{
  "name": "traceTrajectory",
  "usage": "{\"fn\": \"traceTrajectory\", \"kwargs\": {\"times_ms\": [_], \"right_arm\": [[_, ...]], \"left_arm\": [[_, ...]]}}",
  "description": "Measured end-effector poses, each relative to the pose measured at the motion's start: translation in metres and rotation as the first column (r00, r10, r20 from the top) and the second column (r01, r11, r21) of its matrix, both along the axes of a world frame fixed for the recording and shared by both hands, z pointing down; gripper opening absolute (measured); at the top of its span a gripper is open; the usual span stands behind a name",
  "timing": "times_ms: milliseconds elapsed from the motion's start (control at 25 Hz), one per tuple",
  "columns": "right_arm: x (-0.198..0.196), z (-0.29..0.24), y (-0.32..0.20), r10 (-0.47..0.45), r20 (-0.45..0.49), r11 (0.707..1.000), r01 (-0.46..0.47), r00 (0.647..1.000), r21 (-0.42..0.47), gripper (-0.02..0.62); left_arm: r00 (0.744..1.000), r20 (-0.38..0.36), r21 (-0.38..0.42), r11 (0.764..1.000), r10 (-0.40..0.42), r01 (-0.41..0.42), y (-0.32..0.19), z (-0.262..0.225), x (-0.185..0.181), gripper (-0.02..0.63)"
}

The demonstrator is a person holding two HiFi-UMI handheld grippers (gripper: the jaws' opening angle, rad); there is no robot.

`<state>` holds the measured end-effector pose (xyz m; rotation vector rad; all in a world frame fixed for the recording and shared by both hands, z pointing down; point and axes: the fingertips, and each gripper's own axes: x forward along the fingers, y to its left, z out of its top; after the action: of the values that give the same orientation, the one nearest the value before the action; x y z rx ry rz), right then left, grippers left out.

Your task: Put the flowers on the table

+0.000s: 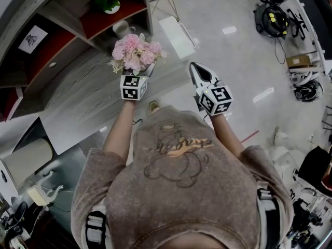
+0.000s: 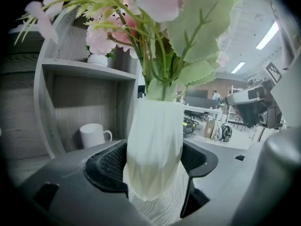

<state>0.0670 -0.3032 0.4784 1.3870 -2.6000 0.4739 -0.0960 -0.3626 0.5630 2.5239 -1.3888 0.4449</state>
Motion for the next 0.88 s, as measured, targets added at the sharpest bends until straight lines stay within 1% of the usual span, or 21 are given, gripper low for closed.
{"fn": "traceTrajectory", "kwargs": {"times_ms": [240, 520, 680, 880], "right_arm": [[-0.001, 0.000, 0.004, -0.006, 0.003, 1.000, 0.006, 1.000, 0.000, -0.002], [-0.007, 0.001, 0.004, -0.032, 0.017, 0.999, 0.032, 0.999, 0.009, -0.002], [-0.016, 0.000, 0.002, -0.062, 0.028, 0.998, 0.062, 0.998, 0.017, -0.002], [-0.037, -0.001, 0.001, -0.119, 0.036, 0.993, 0.118, 0.992, 0.023, -0.002]], "left_arm": [[1.000, -0.011, -0.023, 0.999, -0.025, 0.024, 0.006, -0.001, -0.005, 0.349], [0.996, -0.056, -0.018, 0.998, -0.063, 0.062, 0.026, -0.018, -0.012, 0.348], [0.992, -0.090, -0.004, 0.996, -0.092, 0.092, 0.039, -0.035, -0.021, 0.348], [0.981, -0.132, 0.016, 0.989, -0.141, 0.144, 0.057, -0.059, -0.040, 0.348]]}}
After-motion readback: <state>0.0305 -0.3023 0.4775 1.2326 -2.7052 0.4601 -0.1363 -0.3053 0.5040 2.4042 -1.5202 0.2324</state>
